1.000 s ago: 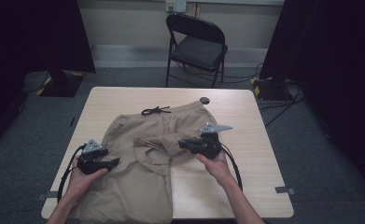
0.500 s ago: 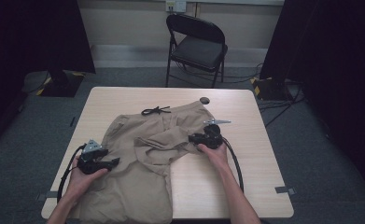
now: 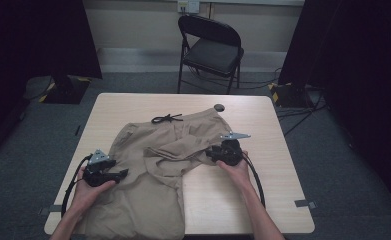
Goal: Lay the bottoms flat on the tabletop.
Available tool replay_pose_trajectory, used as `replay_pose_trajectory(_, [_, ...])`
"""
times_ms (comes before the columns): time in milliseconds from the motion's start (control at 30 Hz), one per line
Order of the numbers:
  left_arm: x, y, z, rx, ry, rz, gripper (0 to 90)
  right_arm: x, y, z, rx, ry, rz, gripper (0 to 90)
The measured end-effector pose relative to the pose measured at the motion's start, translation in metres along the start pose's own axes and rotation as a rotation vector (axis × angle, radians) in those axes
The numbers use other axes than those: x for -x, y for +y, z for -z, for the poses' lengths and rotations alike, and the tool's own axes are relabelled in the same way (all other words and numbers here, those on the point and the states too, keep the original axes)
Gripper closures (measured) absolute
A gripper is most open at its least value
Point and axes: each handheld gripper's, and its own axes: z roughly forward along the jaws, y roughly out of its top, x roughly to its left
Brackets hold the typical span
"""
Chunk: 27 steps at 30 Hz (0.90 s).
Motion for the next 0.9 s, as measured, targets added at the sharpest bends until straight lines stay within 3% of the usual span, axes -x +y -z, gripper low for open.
replay_pose_trajectory(200, [0.000, 0.000, 0.000, -0.002, 0.001, -0.005, 31.2, -0.001, 0.002, -0.018, -0.014, -0.046, 0.013, 52.0])
replay_pose_trajectory(333, [0.000, 0.000, 0.000, -0.001, 0.000, 0.002, 31.0, 0.001, 0.009, -0.024, 0.005, -0.055, -0.018, 50.0])
replay_pose_trajectory(433, [0.000, 0.000, 0.000, 0.001, 0.000, 0.001, 31.1, 0.001, 0.020, -0.026, 0.035, -0.020, -0.035, 53.6])
replay_pose_trajectory(533, [0.000, 0.000, 0.000, 0.000, -0.001, -0.001, 31.1, -0.002, 0.028, -0.031, 0.035, -0.003, -0.030, 65.9])
replay_pose_trajectory(633, [0.001, 0.000, 0.000, -0.003, 0.001, -0.002, 31.0, -0.004, 0.024, -0.038, -0.011, -0.024, -0.012, 60.0])
replay_pose_trajectory(700, [0.001, 0.000, 0.000, -0.003, 0.004, -0.007, 31.0, 0.000, 0.017, -0.039, -0.011, -0.026, -0.027, 59.1])
replay_pose_trajectory(800, [0.000, 0.001, 0.000, 0.001, 0.010, 0.010, 31.3, 0.006, 0.009, -0.038, -0.002, -0.012, -0.038, 62.6])
replay_pose_trajectory(900, [0.001, 0.010, -0.003, -0.006, -0.006, 0.049, 32.6, 0.002, 0.009, -0.038, -0.011, -0.050, 0.015, 70.0])
